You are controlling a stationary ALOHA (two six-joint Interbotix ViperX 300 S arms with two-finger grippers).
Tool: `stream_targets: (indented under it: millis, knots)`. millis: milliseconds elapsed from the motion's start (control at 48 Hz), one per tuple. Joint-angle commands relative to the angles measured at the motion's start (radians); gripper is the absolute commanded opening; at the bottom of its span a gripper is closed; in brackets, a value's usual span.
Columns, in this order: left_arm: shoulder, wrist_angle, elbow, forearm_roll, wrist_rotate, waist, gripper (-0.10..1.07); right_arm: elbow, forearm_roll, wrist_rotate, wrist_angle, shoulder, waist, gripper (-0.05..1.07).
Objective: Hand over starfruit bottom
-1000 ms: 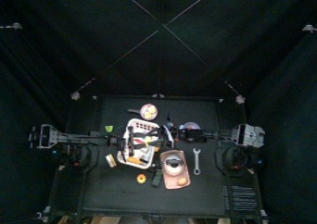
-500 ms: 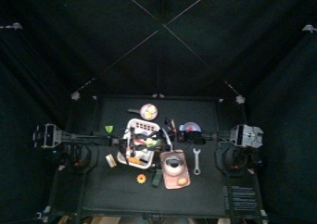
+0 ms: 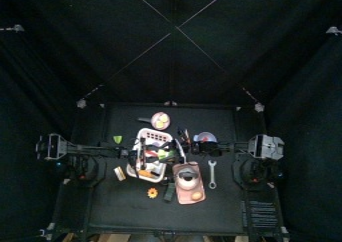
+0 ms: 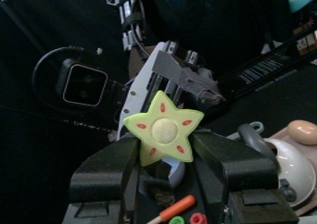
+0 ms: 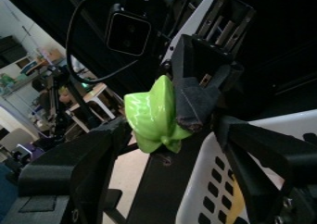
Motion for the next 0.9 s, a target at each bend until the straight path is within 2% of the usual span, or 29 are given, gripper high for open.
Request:
stream_targets:
  millis: [0,875]
  knots:
    - [-0.011,-0.011,-0.011,-0.002,0.000,-0.002,0.68,-0.005,0.002,-0.005,-0.006,-0.046,-0.005,1.04]
    - [-0.008,-0.011,-0.008,-0.002,0.000,-0.002,0.68,-0.020,0.002,-0.005,-0.009,-0.052,-0.011,1.01]
